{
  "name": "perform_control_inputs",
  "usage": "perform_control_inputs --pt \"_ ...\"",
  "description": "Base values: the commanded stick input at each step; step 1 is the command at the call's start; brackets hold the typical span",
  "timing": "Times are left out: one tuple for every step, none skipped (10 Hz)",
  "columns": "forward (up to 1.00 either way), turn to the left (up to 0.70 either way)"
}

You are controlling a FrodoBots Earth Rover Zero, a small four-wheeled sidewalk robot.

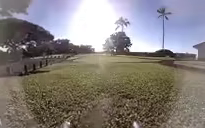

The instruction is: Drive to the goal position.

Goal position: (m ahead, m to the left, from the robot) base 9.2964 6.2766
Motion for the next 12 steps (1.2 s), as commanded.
perform_control_inputs --pt "0.45 -0.02" --pt "0.45 0.00" --pt "0.45 0.00" --pt "0.45 0.00" --pt "0.45 0.00" --pt "0.45 0.00" --pt "0.45 0.00" --pt "0.45 0.00" --pt "0.45 0.00" --pt "0.45 0.00" --pt "0.45 0.00" --pt "0.45 0.00"
